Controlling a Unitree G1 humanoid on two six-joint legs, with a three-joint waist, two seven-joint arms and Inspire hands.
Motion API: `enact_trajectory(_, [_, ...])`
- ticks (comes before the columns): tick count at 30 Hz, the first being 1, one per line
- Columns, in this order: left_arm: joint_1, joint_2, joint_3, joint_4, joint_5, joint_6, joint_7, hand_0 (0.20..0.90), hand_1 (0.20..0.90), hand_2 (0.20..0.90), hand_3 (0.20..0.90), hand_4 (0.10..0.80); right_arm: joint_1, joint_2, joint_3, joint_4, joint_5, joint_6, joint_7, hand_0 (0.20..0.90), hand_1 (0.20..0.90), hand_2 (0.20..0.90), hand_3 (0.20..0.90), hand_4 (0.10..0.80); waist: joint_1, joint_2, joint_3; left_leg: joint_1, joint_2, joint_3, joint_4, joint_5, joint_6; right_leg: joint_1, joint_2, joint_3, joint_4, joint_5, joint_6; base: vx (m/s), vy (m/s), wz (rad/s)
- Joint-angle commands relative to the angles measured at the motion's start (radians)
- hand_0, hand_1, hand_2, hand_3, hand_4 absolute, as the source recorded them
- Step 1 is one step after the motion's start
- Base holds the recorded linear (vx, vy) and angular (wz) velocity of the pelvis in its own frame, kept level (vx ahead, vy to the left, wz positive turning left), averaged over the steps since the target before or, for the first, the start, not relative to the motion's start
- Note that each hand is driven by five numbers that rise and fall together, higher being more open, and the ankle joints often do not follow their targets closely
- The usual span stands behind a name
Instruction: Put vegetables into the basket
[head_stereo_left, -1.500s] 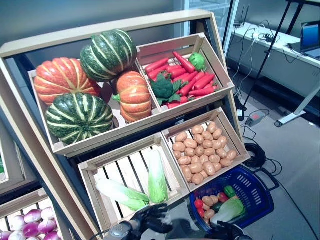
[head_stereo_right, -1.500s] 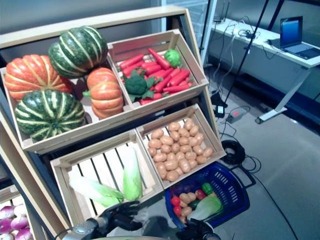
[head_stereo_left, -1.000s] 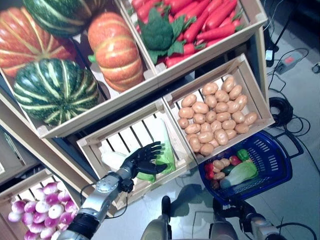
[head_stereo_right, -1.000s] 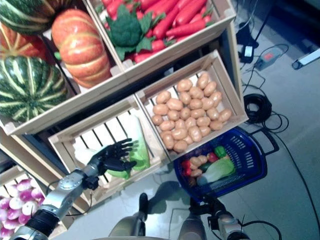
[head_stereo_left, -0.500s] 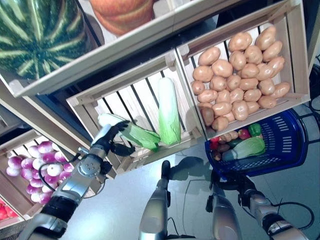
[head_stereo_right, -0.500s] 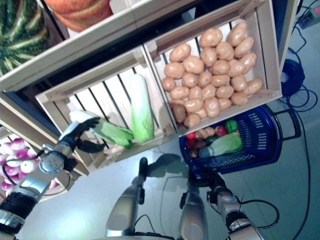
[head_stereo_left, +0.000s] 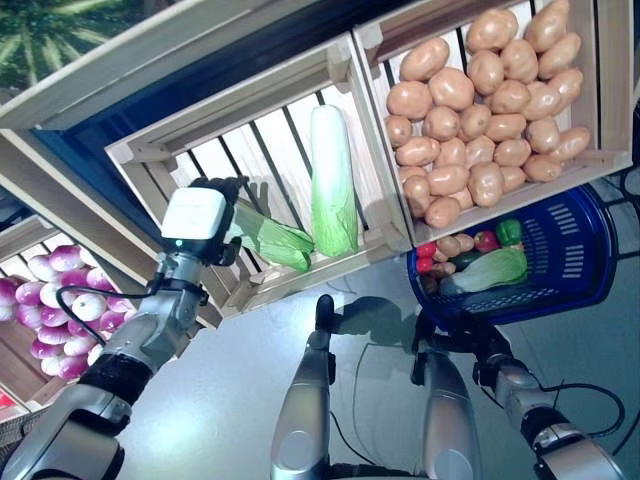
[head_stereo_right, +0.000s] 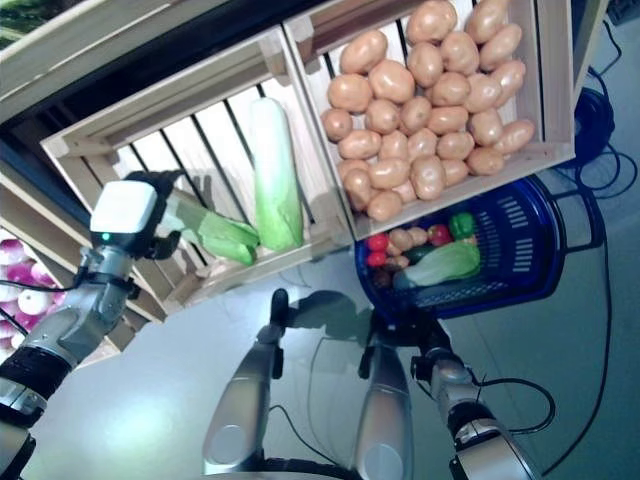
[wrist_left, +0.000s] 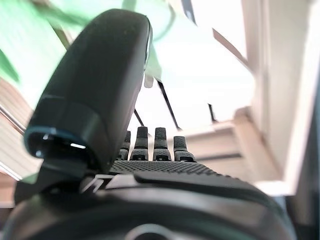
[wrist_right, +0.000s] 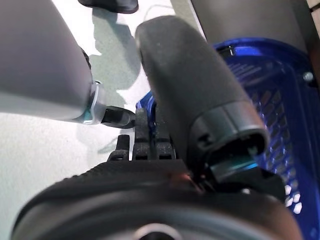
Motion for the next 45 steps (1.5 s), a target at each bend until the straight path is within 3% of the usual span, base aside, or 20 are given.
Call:
enact_trajectory(1, [-0.056,0.078,0.050,-0.028,0.050,-0.017,0.121,0.900,0.900,0.900,0.900,0.800,-0.016,0.021,0.021,-0.077,0.043,-0.024,-0.026,0.900,0.900,0.900,0.900,0.800,-0.009,-0.033,0.005,-0.112,-0.089,0.034,0.128,-0.014,0.059,0.057,0.066,-0.027,-0.045,0.016,-0.084,-0.033,0.077,0.00])
enact_trajectory(9, [-0.091,0.089,-0.051,-0.007,0.035,-0.029,0.081,0.900,0.900,0.900,0.900,0.800,-0.071,-0.020,0.016,-0.069,0.018,0.001,-0.018,0.900,0.900,0.900,0.900,0.800,-0.027,-0.019,0.011,-0.126,-0.090,0.047,0.125,-0.007,0.053,0.030,0.061,-0.008,-0.038,0.022,-0.081,-0.028,0.067,-0.05])
enact_trajectory(17, [-0.117,0.091,-0.099,-0.015,-0.019,0.008,0.068,0.900,0.900,0.900,0.900,0.800,-0.117,-0.046,0.015,-0.045,0.008,0.015,-0.022,0.900,0.900,0.900,0.900,0.800,-0.033,-0.010,0.011,-0.143,-0.087,0.058,0.112,-0.001,0.047,0.008,0.063,-0.004,-0.045,0.024,-0.079,-0.020,0.010,-0.05])
enact_trajectory(25, [-0.181,0.043,-0.157,0.074,-0.051,-0.005,0.042,0.900,0.900,0.900,0.900,0.800,-0.149,-0.055,0.022,-0.028,0.010,0.029,-0.010,0.900,0.900,0.900,0.900,0.800,-0.047,-0.020,0.011,-0.162,-0.082,0.071,0.119,-0.001,0.046,-0.017,0.067,0.001,-0.034,0.024,-0.079,0.000,0.000,0.00])
enact_trajectory(33, [-0.272,-0.049,-0.234,0.303,-0.094,-0.034,-0.028,0.900,0.900,0.900,0.900,0.800,-0.200,-0.057,0.047,-0.003,-0.010,0.028,0.009,0.900,0.900,0.900,0.900,0.800,-0.072,-0.046,0.011,-0.182,-0.068,0.085,0.119,0.005,0.043,-0.049,0.077,0.015,-0.028,0.031,-0.076,0.000,0.000,0.00])
enact_trajectory(40, [-0.263,-0.095,-0.257,0.434,-0.167,-0.039,-0.095,0.900,0.900,0.900,0.900,0.800,-0.204,-0.060,0.052,-0.011,-0.007,0.027,-0.004,0.900,0.900,0.900,0.900,0.800,-0.079,-0.061,0.011,-0.195,-0.068,0.081,0.120,0.006,0.041,-0.065,0.084,0.017,-0.021,0.031,-0.071,0.000,0.000,0.00])
enact_trajectory(45, [-0.238,-0.125,-0.239,0.494,-0.181,-0.006,0.029,0.900,0.900,0.900,0.900,0.800,-0.213,-0.065,0.053,-0.009,-0.005,0.025,0.000,0.900,0.900,0.900,0.900,0.800,-0.077,-0.065,0.011,-0.204,-0.069,0.074,0.124,0.007,0.041,-0.073,0.087,0.018,-0.015,0.027,-0.072,0.000,0.000,0.00])
